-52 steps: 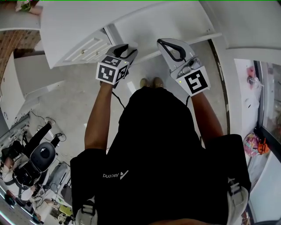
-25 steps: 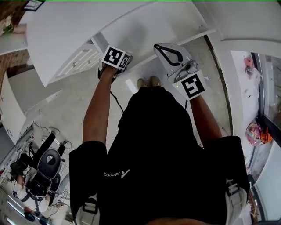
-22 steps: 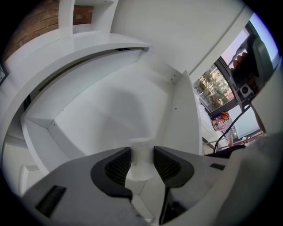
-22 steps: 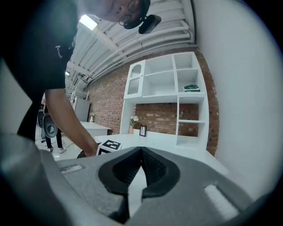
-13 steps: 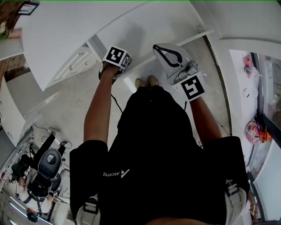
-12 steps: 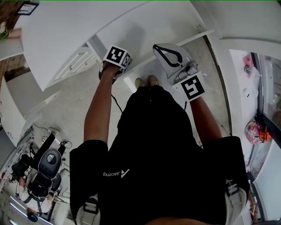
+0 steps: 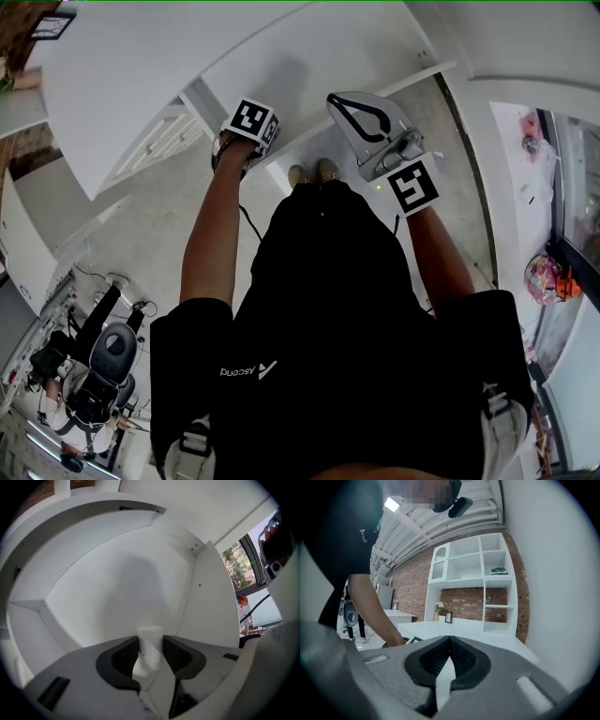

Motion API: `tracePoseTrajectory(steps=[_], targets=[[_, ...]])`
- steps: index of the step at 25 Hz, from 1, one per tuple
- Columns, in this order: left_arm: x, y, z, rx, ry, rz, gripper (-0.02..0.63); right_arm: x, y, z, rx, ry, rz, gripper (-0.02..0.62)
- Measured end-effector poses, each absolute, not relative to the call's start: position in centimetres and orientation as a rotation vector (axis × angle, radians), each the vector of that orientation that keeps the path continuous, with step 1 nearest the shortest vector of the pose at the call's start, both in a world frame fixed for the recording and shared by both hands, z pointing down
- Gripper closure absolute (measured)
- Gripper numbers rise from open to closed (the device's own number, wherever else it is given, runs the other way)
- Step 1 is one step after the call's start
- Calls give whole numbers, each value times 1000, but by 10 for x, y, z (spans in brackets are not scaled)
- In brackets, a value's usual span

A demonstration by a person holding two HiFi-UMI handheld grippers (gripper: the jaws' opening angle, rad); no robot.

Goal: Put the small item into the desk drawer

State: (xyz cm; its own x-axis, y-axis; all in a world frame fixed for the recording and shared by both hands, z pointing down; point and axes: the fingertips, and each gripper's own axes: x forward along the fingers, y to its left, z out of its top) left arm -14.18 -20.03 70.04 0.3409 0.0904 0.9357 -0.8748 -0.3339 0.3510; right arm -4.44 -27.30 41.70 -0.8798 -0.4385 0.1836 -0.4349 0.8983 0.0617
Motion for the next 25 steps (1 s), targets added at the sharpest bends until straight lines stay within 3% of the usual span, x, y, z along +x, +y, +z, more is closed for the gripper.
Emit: tracePoseTrajectory(steps=[25], targets=[[-141,-213,670,1645,-817,1117,407,-46,-269,410,655,-2893,-39,595]])
